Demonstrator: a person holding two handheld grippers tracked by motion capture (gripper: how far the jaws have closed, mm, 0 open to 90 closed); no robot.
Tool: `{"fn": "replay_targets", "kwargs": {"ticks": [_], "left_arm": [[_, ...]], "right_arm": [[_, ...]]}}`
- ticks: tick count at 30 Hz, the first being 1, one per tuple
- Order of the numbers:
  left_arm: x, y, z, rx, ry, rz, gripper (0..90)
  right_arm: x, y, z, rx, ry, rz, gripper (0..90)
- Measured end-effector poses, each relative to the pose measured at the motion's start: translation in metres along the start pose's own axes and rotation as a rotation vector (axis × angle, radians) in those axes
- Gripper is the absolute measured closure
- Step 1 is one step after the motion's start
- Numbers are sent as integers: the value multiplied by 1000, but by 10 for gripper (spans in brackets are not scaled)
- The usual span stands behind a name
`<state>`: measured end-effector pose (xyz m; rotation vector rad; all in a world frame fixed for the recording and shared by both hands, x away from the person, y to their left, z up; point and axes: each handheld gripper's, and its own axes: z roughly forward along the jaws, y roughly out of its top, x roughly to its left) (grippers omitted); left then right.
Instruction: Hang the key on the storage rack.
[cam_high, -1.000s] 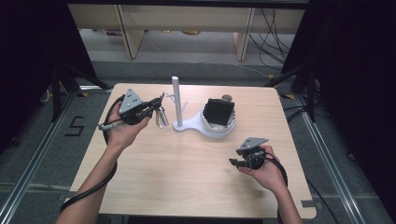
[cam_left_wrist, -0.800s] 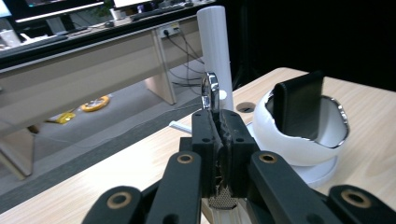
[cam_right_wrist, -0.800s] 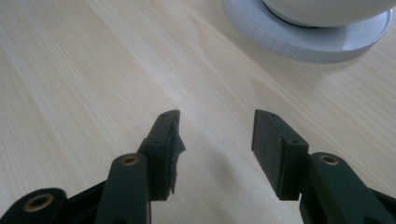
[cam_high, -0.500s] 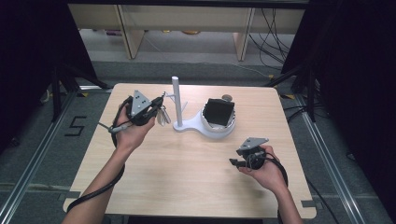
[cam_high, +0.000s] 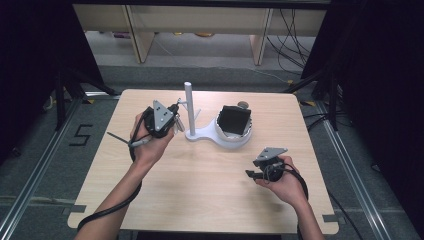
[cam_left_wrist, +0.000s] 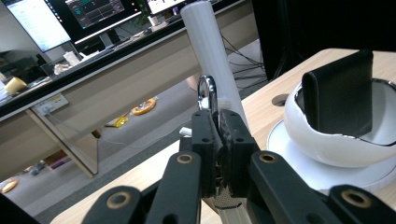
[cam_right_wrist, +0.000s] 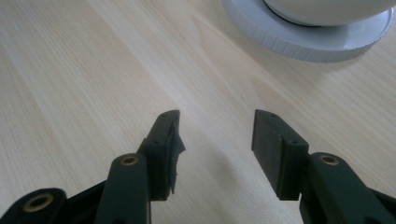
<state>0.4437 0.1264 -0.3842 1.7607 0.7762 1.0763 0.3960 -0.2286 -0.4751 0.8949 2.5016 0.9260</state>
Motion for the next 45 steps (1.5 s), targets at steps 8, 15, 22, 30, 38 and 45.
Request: {"fn": "replay_targets", "kwargs": {"ticks": [8,15,22,30,38,45], "left_arm": [[-3,-1,5,3,6,-3,851],[-3,-7,10,11,-2,-14,849],[-3,-8,13,15,-3,-15,848],[-4,-10,17,17,-7,-15,847],[-4,-12,20,29,-19,-12,828],[-5,-13,19,23,-29,0,722]], "right_arm": [[0,0,-2,16,4,9,526],[1,0,-3,25,2,33,525],[0,0,-4,26,5,28,525],[2,0,-4,20,6,40,524],[1,0,-6,19,4,34,525],[0,0,-7,18,1,38,524]]}}
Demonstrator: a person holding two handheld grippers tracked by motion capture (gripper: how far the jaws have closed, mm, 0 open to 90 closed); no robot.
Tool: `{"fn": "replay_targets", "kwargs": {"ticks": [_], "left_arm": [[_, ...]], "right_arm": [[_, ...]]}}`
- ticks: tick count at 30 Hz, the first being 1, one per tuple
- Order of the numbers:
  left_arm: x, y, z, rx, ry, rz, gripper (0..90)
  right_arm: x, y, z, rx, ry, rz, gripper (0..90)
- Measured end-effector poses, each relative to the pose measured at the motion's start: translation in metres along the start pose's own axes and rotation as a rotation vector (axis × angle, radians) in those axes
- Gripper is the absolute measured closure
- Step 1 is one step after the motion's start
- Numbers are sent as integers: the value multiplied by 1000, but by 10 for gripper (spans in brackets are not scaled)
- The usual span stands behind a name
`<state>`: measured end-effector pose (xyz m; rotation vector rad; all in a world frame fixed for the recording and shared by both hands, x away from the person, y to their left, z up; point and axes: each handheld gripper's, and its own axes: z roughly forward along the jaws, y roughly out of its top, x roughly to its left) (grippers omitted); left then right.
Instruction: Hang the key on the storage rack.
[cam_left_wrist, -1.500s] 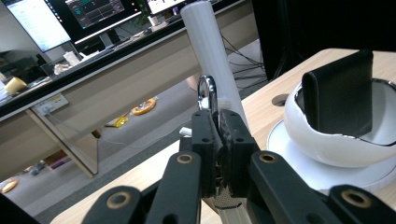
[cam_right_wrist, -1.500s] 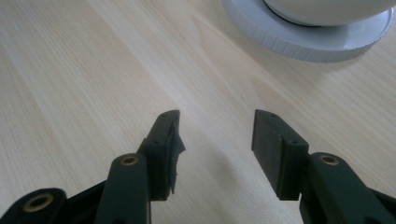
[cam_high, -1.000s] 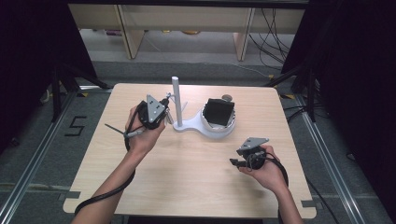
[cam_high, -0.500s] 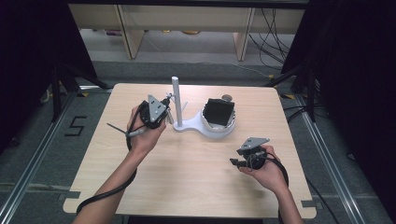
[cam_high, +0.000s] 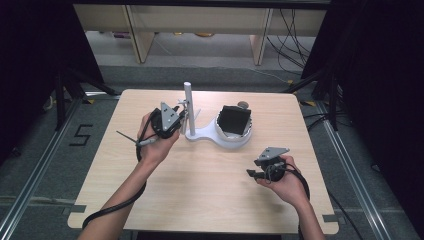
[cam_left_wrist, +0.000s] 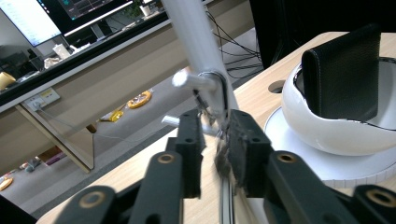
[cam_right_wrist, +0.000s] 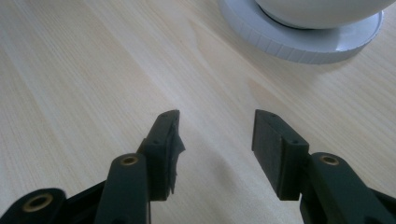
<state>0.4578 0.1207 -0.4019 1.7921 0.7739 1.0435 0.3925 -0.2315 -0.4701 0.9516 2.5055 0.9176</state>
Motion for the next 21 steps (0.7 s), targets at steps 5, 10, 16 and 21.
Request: {"fn": "replay_targets", "kwargs": {"ticks": [5,10,16,21], "left_arm": [[3,-2,-6,1,-14,-5,680],[9,-5,-14,-3,-26,-30,647],[16,-8,-23,-18,-19,-57,604],[20,-12,-30,-25,-15,-75,569]], "right_arm": [[-1,-1,1,-21,-8,2,523],[-4,-1,-2,-8,-3,3,522],[-7,-4,-3,-29,-18,12,522],[-9,-3,-10,-20,-23,19,521]]}}
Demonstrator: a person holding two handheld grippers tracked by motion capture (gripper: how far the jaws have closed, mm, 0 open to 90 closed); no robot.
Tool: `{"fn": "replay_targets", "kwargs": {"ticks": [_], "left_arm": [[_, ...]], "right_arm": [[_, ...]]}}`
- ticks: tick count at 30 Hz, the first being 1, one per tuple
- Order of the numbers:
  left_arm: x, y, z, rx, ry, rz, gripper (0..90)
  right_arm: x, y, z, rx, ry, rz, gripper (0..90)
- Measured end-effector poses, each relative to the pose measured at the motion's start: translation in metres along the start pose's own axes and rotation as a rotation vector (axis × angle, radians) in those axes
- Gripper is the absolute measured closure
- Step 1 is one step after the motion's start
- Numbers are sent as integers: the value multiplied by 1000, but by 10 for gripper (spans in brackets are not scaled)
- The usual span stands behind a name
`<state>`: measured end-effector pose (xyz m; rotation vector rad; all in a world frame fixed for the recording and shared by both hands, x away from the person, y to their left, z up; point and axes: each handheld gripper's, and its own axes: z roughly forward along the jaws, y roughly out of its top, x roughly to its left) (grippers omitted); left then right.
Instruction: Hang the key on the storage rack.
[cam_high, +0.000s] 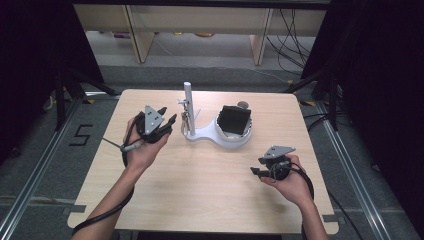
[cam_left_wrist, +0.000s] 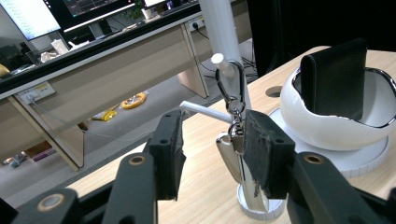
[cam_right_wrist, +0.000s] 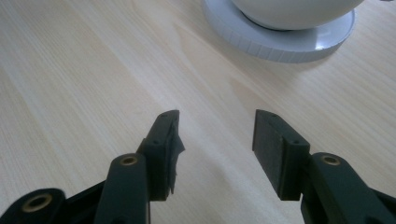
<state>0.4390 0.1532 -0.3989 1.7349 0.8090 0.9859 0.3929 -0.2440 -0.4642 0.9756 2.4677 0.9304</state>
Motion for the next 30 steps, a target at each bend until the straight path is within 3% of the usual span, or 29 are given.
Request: {"fn": "replay_targets", "kwargs": {"ticks": [8,18,24,30], "left_arm": [[8,-10,-19,-1,15,-13,523],[24,-30,-44,7,62,-41,479],[23,-49,-60,35,65,-67,451],[27,-77,-73,79,88,-116,441]], "right_arm": [[-2,0,-5,-11,-14,8,517],[-6,-2,-10,-14,-25,23,514],[-11,-5,-11,-25,-49,28,509],[-15,-10,-13,-20,-55,67,503]]}}
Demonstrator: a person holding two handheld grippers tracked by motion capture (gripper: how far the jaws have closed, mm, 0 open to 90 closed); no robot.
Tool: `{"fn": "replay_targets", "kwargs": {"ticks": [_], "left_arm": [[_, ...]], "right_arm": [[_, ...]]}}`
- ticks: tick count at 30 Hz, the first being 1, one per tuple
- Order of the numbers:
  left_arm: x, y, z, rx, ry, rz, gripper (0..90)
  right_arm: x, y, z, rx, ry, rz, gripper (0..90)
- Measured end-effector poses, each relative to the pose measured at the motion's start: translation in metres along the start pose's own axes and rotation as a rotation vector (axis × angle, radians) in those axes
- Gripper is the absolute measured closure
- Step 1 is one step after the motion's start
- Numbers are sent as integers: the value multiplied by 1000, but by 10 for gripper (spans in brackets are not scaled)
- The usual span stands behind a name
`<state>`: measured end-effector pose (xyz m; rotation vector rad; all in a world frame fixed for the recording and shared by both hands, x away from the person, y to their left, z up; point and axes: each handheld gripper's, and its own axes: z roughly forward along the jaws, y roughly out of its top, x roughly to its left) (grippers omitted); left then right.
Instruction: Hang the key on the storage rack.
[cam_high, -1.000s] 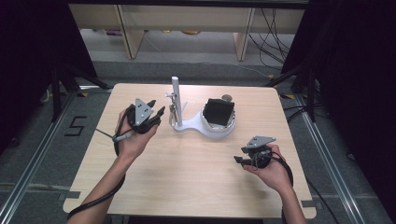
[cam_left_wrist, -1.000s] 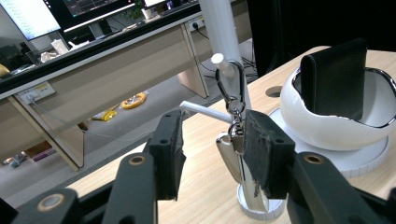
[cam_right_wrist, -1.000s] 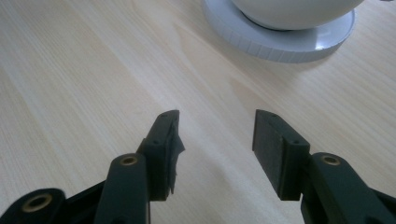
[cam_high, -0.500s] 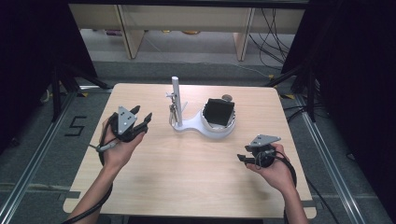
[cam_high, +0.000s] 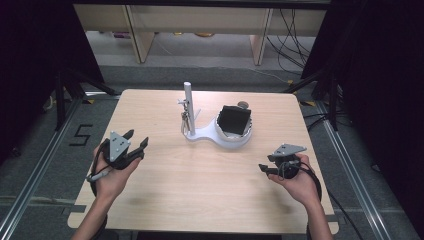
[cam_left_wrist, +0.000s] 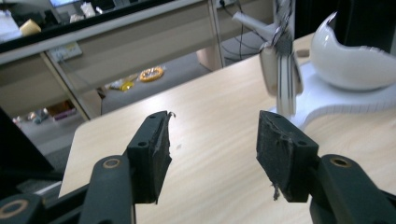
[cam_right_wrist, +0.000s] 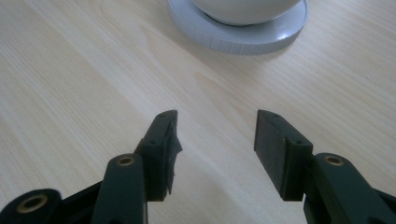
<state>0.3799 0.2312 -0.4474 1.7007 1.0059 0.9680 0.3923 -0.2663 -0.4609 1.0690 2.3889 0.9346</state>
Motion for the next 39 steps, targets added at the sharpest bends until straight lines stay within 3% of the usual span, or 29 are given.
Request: {"fn": "replay_targets", "kwargs": {"ticks": [5,10,12,15,20,21,22,25,28,29,32,39], "left_arm": [[4,-27,-2,37,17,-42,432],[9,-47,-3,19,35,-78,428],[11,-54,-2,19,39,-95,424],[15,-62,-2,11,57,-116,420],[18,-70,-3,-3,65,-126,413],[19,-70,-4,-7,65,-128,412],[20,-71,-4,-8,67,-129,410],[21,-74,-4,-19,67,-131,407],[21,-78,-1,-10,64,-138,396],[21,-79,-1,-4,63,-140,388],[20,-82,2,-20,53,-144,377],[19,-84,3,-6,48,-144,366]], "right_arm": [[-4,-5,2,7,-3,22,503],[-8,-9,5,-5,-11,38,503],[-11,-11,6,-20,-18,10,502],[-13,-15,7,-23,-27,30,500],[-15,-20,9,-39,-36,42,494],[-17,-21,9,-50,-43,24,493],[-16,-22,9,-51,-39,46,492],[-17,-24,9,-69,-56,17,492],[-16,-25,8,-65,-51,54,492],[-16,-26,9,-74,-57,36,492],[-16,-26,10,-79,-50,39,492],[-14,-27,13,-102,-55,27,491]]}}
